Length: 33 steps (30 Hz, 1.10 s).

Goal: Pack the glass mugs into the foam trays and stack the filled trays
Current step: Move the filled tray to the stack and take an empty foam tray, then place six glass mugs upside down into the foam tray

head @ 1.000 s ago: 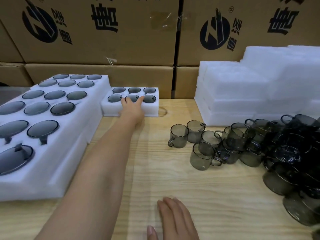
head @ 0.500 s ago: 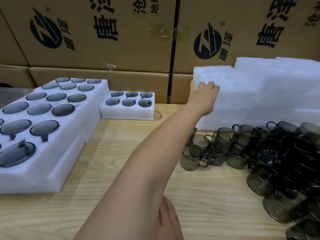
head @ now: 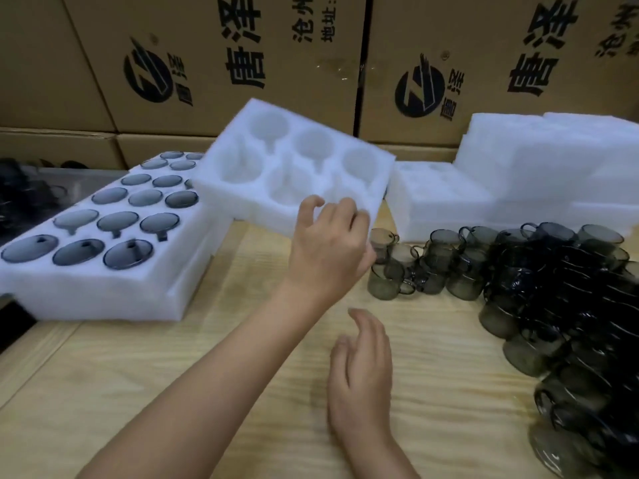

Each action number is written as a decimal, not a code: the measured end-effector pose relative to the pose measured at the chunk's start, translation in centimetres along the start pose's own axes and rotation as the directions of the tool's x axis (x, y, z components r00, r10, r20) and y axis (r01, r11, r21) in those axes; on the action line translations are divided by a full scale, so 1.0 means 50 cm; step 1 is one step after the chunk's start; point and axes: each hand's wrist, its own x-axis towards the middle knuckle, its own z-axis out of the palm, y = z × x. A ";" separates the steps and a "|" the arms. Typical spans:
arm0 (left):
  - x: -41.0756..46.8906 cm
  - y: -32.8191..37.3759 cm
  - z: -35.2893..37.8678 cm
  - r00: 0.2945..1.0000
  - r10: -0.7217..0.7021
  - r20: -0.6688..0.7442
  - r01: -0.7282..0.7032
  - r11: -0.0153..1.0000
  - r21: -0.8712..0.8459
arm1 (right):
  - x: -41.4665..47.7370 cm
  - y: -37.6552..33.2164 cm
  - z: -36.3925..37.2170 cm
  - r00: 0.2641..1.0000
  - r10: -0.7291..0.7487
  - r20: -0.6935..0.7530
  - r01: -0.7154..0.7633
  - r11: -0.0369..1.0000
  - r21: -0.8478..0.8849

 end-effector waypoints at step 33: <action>-0.313 -0.115 -0.032 0.562 -0.358 0.746 0.733 -0.202 -0.650 | 0.123 -0.038 -0.254 0.883 0.293 0.367 -0.087 0.870 -0.486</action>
